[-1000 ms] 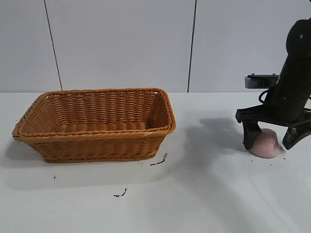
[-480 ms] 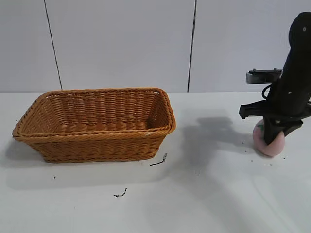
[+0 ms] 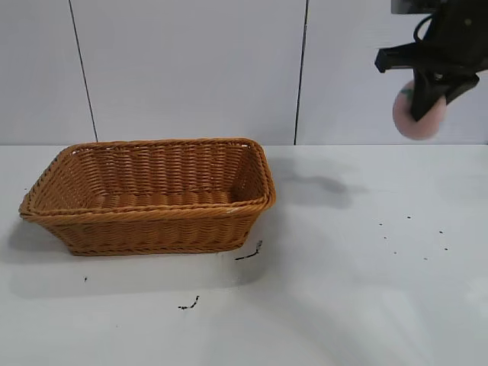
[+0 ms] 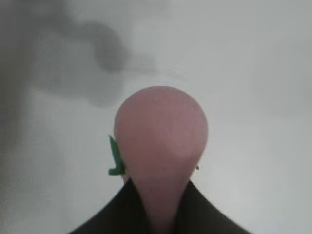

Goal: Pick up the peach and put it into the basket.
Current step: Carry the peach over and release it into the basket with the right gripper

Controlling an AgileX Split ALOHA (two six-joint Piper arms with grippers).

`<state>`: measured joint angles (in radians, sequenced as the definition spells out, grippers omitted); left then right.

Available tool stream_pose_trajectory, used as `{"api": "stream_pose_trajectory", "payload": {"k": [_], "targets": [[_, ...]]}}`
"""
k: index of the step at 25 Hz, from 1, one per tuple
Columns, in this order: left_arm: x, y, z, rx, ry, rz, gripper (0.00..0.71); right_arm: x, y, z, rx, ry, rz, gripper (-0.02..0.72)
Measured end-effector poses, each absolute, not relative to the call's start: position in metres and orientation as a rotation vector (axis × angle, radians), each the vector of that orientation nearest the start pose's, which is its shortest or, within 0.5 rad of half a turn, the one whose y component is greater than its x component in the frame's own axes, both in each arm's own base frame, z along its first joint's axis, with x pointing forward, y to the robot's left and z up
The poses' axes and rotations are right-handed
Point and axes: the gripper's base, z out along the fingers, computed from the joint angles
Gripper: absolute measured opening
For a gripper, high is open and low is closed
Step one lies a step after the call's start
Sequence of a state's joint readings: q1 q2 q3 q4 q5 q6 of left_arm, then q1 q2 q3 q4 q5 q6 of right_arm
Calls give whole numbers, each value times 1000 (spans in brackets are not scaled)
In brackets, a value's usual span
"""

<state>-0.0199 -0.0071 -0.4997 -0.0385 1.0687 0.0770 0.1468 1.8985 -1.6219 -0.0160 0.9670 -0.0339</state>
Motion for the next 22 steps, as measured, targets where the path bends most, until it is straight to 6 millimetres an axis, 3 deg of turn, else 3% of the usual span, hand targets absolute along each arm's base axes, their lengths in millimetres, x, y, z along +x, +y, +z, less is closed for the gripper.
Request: {"api": "stream_pose_trajectory", "payload": {"k": [7,11,14,17,22], "targets": [[-6,-3,277,101,2042,-10,692,422,129,306,-412,2575,88,25],[-6,-3,277,101,2042,-10,692,422,188,304,-550,2523,159,25],[-6,-3,277,101,2042,-10,692,415,233,291,-662,2503,202,25],[-6,-3,277,101,2042,-10,692,409,269,265,-756,2504,226,25],[-6,-3,277,101,2042,-10,692,408,301,213,-840,2530,226,25]]}}
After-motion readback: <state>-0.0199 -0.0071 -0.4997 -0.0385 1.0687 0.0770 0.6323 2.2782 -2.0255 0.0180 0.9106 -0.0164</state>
